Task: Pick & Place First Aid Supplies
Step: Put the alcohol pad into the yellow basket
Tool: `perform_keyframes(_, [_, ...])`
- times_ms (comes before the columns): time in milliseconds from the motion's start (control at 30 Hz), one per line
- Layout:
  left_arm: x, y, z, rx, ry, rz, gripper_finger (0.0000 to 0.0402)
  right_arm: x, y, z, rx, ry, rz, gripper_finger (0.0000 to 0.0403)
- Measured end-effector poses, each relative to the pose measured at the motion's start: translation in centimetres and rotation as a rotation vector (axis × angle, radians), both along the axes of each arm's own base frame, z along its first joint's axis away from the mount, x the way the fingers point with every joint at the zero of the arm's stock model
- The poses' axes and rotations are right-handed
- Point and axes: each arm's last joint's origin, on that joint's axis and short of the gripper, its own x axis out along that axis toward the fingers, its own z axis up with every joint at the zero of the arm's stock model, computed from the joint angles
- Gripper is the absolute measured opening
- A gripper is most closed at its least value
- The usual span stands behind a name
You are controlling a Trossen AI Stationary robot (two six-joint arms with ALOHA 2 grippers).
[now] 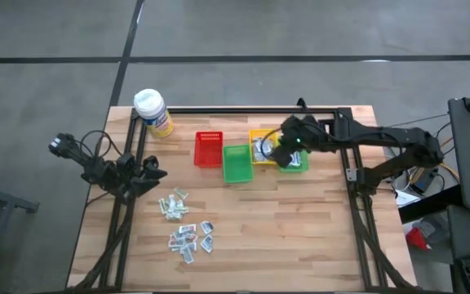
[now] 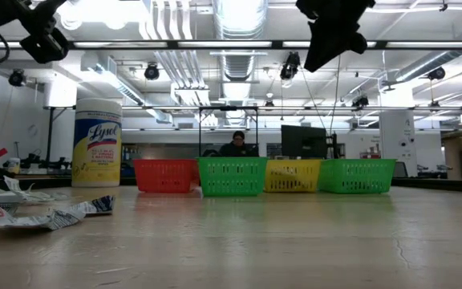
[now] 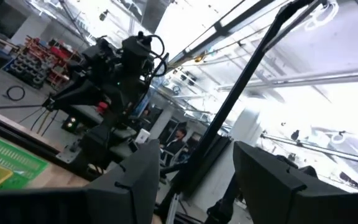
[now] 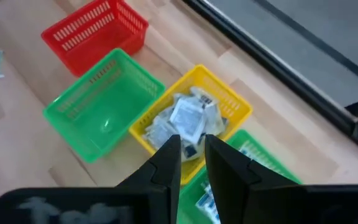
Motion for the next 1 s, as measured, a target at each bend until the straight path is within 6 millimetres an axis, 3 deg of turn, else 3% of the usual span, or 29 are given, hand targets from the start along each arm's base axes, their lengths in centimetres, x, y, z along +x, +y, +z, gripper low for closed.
perform_keyframes(233, [1.8,-1.2,1.9,0.078,0.125,-0.014,0.0197,-0.7,1.8,-1.5,0.041,-0.066,-0.006,0.0077])
perform_keyframes(500, [5.6,-3.6,5.2,0.135,0.402,-0.034,0.0197,-0.2,3.2,-3.3,0.049,-0.125,0.037,0.0063])
perform_keyframes(667, [7.9,-5.0,6.4,0.173,0.632,-0.04,0.0197,-0.6,3.8,-4.1,0.058,-0.189,0.017,0.0059])
perform_keyframes(767, [9.2,-5.8,8.0,0.151,0.686,-0.05,0.0197,-1.1,4.3,-4.5,0.068,-0.217,0.025,0.0059])
perform_keyframes(1000, [11.6,-7.4,8.3,0.176,0.784,-0.048,0.0197,-1.9,5.1,-4.4,0.066,-0.315,0.052,0.0053])
